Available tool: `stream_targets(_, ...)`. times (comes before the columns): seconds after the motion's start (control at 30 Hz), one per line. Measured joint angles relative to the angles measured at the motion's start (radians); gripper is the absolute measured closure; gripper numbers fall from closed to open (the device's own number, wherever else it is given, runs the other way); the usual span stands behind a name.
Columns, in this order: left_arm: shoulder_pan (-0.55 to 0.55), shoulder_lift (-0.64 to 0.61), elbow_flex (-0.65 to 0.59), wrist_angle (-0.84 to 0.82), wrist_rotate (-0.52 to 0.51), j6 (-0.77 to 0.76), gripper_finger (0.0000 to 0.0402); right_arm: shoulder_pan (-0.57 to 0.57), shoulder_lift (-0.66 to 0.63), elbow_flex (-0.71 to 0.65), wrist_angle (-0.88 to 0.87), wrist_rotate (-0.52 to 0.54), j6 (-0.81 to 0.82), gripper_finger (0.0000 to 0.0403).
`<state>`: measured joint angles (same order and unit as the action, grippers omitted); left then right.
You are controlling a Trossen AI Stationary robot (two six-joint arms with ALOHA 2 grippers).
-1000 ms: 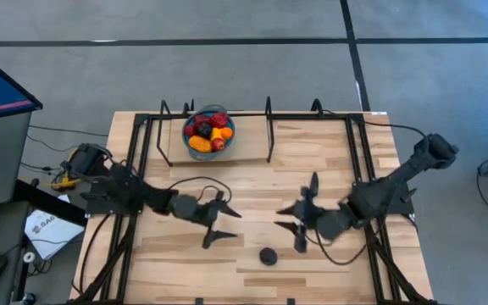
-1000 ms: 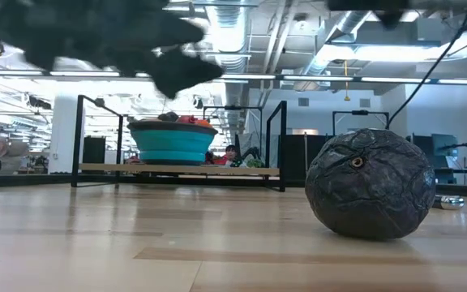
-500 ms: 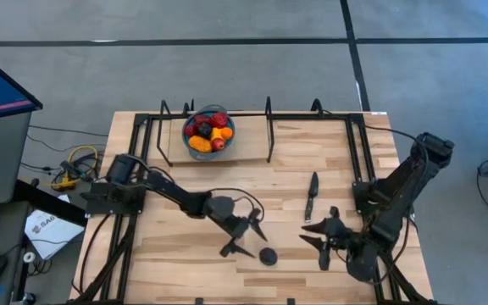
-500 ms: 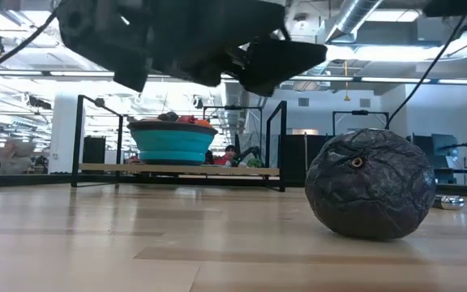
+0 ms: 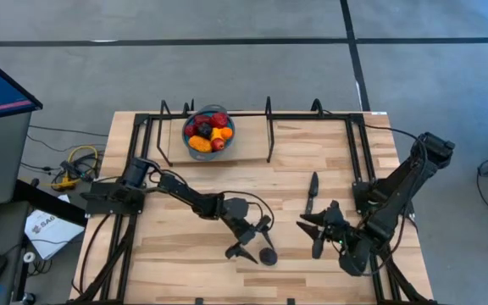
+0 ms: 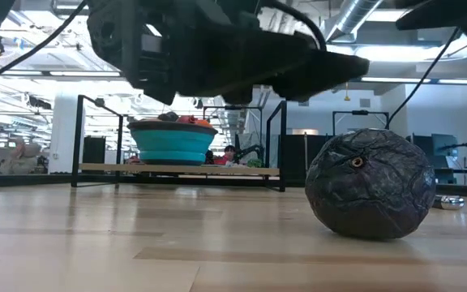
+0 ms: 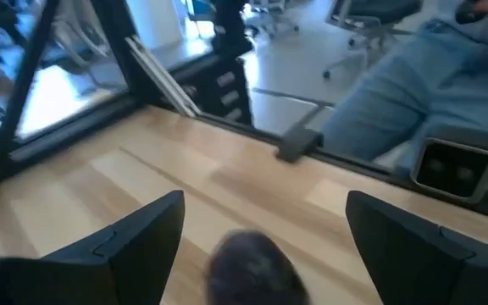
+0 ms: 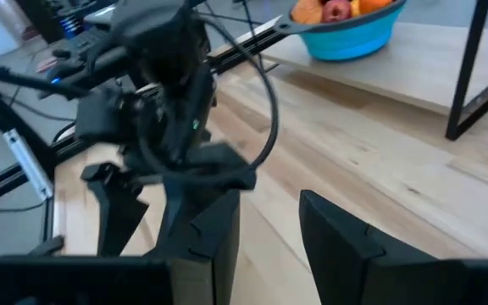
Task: Pick & Place Fruit
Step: Put the plum into the blue strainer bowl on the shelf
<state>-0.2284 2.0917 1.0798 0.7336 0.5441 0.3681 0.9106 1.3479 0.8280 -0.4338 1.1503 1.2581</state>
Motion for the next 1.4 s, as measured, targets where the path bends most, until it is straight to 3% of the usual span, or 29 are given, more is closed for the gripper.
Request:
stream_targets(0.23, -0.008, 0.034, 0.028, -0.015, 0.018, 0.019, 0.0062, -0.035, 0.000, 0.000, 0.009, -0.002, 0.050, 0.0285)
stream_targets(0.43, -0.034, 0.101, 0.073, -0.021, -0.070, -0.009, 0.0065, -0.030, 0.000, 0.001, 0.058, -0.005, 0.052, 0.0285)
stream_targets(0.6, -0.055, 0.168, 0.110, -0.019, -0.228, -0.028, 0.0066, -0.008, 0.000, 0.001, 0.109, -0.009, 0.023, 0.0285)
stream_targets(0.77, -0.056, 0.183, 0.107, -0.020, -0.242, -0.108, 0.0071, 0.017, 0.000, 0.001, 0.138, -0.010, -0.008, 0.0285)
stream_targets(0.93, -0.057, 0.183, 0.103, -0.020, -0.226, -0.115, 0.0098, 0.030, 0.000, 0.001, 0.159, -0.007, -0.009, 0.0285)
stream_targets(1.1, -0.057, 0.183, 0.103, -0.024, -0.226, -0.143, 0.0149, 0.032, 0.000, 0.001, 0.191, -0.006, -0.012, 0.0285)
stream_targets(1.23, -0.057, 0.178, 0.103, -0.039, -0.222, -0.258, 0.0188, 0.032, 0.000, 0.001, 0.205, -0.005, -0.012, 0.0285)
stream_targets(1.4, -0.080, 0.085, 0.101, -0.157, -0.194, -0.464, 0.0188, 0.024, 0.023, 0.001, 0.207, -0.003, -0.029, 0.0285)
